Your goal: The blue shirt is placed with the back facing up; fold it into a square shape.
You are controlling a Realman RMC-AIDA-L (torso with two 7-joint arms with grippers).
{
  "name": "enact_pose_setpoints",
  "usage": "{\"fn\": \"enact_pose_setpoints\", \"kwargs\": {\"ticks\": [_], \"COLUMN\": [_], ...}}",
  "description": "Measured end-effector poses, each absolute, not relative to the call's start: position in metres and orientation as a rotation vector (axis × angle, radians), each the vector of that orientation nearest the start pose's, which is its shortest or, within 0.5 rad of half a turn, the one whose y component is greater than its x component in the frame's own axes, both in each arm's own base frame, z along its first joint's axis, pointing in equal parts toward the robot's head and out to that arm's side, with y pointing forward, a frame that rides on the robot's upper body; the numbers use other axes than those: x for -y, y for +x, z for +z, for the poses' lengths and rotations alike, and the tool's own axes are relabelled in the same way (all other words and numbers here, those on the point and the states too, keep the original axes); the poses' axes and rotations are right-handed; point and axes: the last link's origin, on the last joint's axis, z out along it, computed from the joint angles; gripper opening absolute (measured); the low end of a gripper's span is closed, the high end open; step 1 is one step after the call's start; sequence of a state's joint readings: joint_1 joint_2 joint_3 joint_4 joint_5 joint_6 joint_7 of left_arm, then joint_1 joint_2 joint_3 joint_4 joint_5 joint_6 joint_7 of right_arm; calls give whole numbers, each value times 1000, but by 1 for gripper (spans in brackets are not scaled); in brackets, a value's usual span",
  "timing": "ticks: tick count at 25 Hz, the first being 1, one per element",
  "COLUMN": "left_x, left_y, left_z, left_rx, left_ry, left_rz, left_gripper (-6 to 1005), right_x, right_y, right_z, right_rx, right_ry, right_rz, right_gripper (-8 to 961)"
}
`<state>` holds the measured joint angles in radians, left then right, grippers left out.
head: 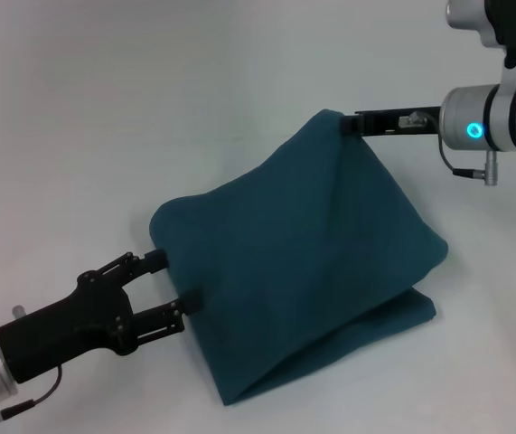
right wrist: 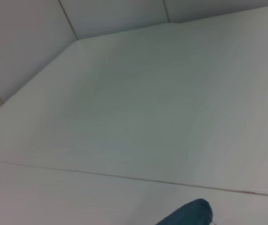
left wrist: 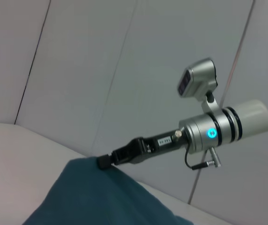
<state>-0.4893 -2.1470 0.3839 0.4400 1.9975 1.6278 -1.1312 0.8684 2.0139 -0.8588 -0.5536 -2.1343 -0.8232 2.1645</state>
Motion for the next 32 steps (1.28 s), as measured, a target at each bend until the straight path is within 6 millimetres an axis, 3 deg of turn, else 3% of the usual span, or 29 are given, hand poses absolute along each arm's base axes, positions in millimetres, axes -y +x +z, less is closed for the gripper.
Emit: {"fn": "enact_pose_setpoints", "kwargs": {"ticks": [9, 12, 16, 23, 28, 32], "left_x": [-296, -296, -296, -297, -297, -297], "left_y": [-267, -266, -266, -265, -264, -263], "left_z": [-32, -33, -33, -33, -34, -35], "left_rx": [678, 678, 678, 672, 670, 669], "left_ry": [-2504, -2509, -2509, -2512, -2516, -2516], "left_rz": [-1073, -1075, -1074, -1076, -1080, -1081], "left_gripper": [892, 891, 891, 892, 892, 892], "right_x": [-457, -449, -437, -385, -357, -348], "right_y": [248, 264, 280, 303, 313, 321], "right_z": [-2, 8, 24, 47, 58, 62], "right_rx": [-1204, -1204, -1257, -1372, -1484, -1563], "right_ry": [-2099, -2034, -1974, -2093, -2173, -2174], "right_rz": [354, 407, 496, 646, 678, 636], "right_gripper": [10, 57, 242, 504, 609, 693]}}
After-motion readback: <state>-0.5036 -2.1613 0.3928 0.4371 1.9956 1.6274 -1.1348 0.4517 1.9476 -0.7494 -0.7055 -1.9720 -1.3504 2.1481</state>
